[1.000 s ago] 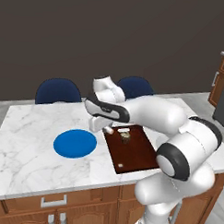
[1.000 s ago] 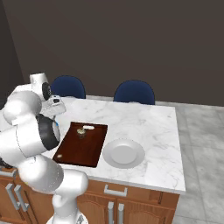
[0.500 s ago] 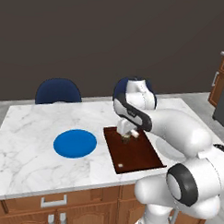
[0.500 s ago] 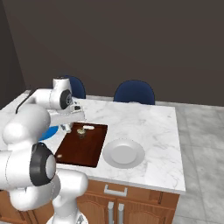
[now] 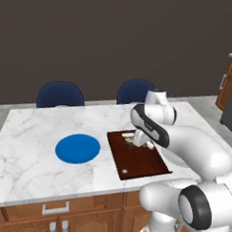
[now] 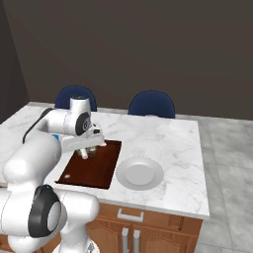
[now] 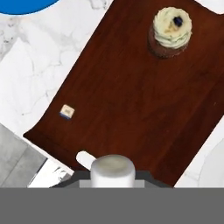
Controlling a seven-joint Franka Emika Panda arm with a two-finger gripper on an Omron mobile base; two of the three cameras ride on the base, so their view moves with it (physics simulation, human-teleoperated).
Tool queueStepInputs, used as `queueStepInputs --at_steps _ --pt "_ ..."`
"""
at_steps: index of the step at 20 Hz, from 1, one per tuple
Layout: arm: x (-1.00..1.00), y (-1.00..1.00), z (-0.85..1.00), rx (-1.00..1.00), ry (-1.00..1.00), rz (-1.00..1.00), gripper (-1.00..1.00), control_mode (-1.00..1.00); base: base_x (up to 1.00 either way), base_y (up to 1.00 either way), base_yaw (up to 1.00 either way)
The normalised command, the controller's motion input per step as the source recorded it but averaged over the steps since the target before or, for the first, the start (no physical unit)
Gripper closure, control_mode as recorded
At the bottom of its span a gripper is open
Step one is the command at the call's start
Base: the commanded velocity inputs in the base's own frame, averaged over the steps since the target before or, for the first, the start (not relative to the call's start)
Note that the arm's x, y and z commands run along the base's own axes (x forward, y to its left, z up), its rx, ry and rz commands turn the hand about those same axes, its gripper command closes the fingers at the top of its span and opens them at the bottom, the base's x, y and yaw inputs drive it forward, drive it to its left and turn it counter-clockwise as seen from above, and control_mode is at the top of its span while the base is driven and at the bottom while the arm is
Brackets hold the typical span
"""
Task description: Move the dessert items from the plates to the tray.
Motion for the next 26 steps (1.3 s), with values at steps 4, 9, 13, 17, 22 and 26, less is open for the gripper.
queueStepInputs --at_steps 4,9,13,17,22,26 --pt "0.0 -0.06 -0.4 0.0 0.04 0.0 1.0 -1.0 0.0 0.0 0.0" --pt "0.0 -0.04 -0.31 0.0 0.02 0.0 1.0 -1.0 0.0 0.0 0.0" --pt "0.0 -0.06 -0.29 0.0 0.0 0.0 1.0 -1.0 0.0 0.0 0.0" --pt "0.0 -0.05 -0.37 0.0 0.0 0.0 1.0 -1.0 0.0 0.0 0.0" --pt "0.0 0.0 -0.31 0.0 0.0 0.0 1.0 -1.0 0.0 0.0 0.0" --pt "0.0 0.0 -0.25 0.0 0.0 0.0 1.0 -1.0 0.0 0.0 0.0"
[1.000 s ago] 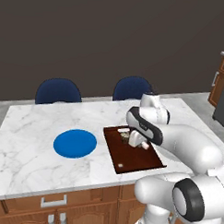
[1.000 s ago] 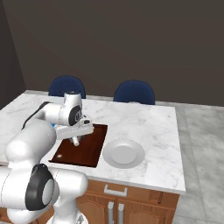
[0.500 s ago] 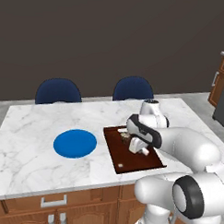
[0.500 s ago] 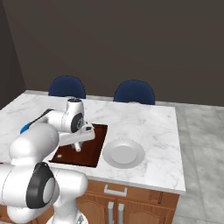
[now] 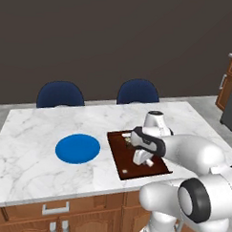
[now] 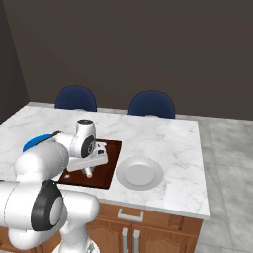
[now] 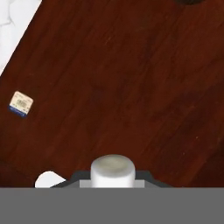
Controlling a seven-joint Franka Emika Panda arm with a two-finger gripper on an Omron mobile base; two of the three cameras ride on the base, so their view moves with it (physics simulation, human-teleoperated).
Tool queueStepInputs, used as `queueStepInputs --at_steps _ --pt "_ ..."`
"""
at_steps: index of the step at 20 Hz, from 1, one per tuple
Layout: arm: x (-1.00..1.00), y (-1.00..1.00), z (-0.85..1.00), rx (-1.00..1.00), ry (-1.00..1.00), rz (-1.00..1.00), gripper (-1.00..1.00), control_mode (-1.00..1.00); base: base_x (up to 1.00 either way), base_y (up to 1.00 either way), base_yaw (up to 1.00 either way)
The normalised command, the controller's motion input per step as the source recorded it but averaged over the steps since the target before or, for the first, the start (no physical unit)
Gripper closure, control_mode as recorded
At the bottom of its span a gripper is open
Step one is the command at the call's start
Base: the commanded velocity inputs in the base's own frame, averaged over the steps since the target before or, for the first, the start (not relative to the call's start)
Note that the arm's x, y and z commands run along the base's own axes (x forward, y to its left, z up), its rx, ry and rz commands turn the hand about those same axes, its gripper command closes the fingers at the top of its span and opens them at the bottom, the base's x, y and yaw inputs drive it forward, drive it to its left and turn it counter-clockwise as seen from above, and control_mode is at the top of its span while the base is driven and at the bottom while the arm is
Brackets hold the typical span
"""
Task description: Move the dessert items from the plates to the tray.
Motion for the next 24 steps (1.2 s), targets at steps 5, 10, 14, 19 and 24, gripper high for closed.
queueStepInputs --at_steps 5,10,14,19,24 --pt "0.02 0.0 -0.14 0.0 0.0 0.0 1.0 -1.0 0.0 0.0 0.0" --pt "0.04 0.0 -0.12 0.0 0.0 0.0 1.0 -1.0 0.0 0.0 0.0" --pt "0.01 0.0 -0.06 0.0 0.0 0.05 1.0 -1.0 0.0 0.0 0.0" --pt "0.0 0.0 0.0 0.0 0.0 0.01 1.0 -1.0 0.0 0.0 0.0" --pt "0.0 0.0 0.0 0.0 0.0 0.0 -1.0 -1.0 0.0 0.0 0.0"
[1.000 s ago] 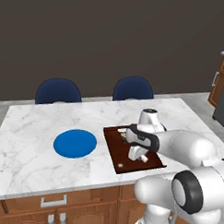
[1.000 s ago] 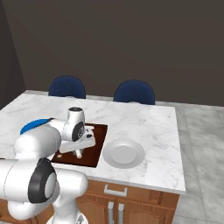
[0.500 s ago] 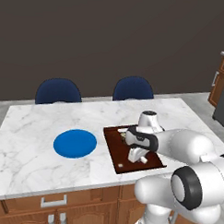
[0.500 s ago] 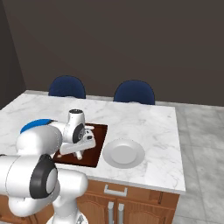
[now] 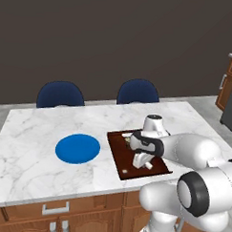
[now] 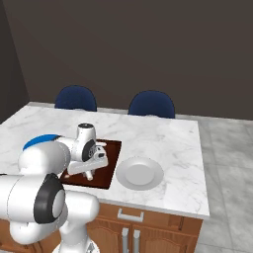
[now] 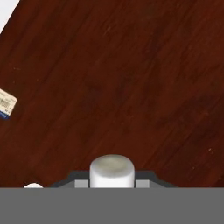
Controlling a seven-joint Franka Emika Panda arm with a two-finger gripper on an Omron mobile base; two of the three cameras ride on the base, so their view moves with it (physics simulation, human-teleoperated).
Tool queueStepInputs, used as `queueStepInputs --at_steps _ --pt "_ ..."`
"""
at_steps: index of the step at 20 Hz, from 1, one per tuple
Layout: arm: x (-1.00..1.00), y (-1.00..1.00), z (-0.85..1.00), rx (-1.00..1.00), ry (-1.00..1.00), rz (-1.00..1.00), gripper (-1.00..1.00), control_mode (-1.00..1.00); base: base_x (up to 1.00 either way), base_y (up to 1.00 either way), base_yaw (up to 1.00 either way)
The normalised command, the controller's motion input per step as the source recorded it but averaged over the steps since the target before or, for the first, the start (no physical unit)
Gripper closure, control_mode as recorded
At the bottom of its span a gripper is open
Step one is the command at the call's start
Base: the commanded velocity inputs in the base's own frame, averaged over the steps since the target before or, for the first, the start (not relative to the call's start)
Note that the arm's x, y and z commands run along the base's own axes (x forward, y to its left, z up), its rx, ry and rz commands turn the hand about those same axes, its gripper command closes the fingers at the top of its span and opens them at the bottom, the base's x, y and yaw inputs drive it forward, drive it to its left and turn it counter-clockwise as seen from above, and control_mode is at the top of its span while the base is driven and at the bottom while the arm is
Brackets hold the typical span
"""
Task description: Move the dessert items from the plates to the tray.
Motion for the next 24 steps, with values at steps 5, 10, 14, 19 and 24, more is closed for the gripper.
queueStepInputs --at_steps 5,10,14,19,24 --pt "0.0 0.0 0.0 0.0 0.0 0.0 -1.0 -1.0 0.0 0.0 0.0" --pt "-0.01 0.0 0.09 0.0 -0.02 0.0 -1.0 -1.0 0.0 0.0 0.0" --pt "-0.13 0.0 0.62 0.0 -0.09 0.0 -1.0 -1.0 0.0 0.0 0.0" --pt "-0.36 -0.01 0.88 0.0 -0.18 0.0 -1.0 -1.0 0.0 0.0 0.0" --pt "-0.4 -0.1 0.73 0.0 -0.17 -0.02 -1.0 -1.0 0.0 0.0 0.0"
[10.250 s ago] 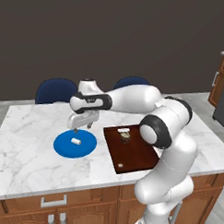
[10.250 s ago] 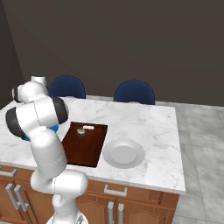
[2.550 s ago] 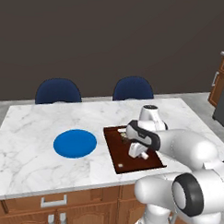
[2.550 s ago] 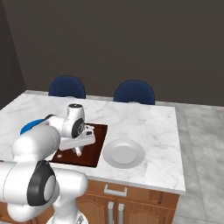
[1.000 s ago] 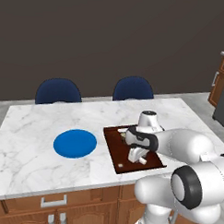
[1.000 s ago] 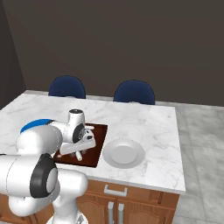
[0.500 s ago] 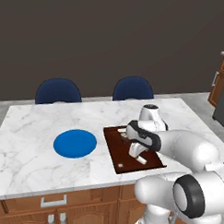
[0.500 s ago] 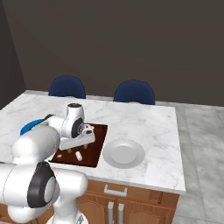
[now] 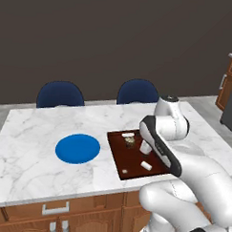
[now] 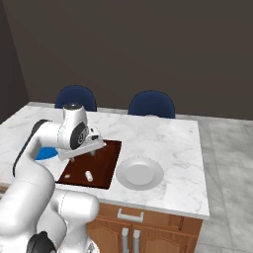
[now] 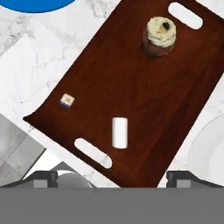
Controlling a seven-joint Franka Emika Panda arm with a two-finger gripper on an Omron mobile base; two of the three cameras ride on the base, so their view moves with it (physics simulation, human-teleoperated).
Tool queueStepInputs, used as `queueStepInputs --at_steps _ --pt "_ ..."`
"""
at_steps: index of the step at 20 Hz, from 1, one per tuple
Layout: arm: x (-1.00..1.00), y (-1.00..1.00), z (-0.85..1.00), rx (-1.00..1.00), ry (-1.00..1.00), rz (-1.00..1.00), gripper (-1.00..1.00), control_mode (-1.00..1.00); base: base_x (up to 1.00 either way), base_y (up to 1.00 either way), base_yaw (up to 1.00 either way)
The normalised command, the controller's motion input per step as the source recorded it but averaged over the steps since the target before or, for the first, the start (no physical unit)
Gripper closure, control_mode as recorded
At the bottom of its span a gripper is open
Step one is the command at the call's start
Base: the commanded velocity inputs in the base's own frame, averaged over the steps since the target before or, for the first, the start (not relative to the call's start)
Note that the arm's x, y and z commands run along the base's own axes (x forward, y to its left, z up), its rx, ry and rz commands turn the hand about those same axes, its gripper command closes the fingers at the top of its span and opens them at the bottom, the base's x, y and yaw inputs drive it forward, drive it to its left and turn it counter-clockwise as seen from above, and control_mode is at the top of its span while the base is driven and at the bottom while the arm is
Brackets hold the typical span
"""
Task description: Move the dessert items from the plates to the tray.
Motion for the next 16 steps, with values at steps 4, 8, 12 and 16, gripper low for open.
queueStepInputs --at_steps 4,8,12,16 --pt "-0.31 -0.14 0.72 0.0 -0.13 -0.06 -1.0 -1.0 0.0 0.0 0.0" --pt "-0.4 -0.11 0.73 0.02 -0.13 -0.07 -1.0 -1.0 0.0 0.0 0.0" --pt "-0.42 -0.03 0.68 0.02 -0.12 -0.07 -1.0 -1.0 0.0 0.0 0.0" --pt "-0.39 -0.04 0.55 0.03 -0.08 -0.09 -1.0 -1.0 0.0 0.0 0.0"
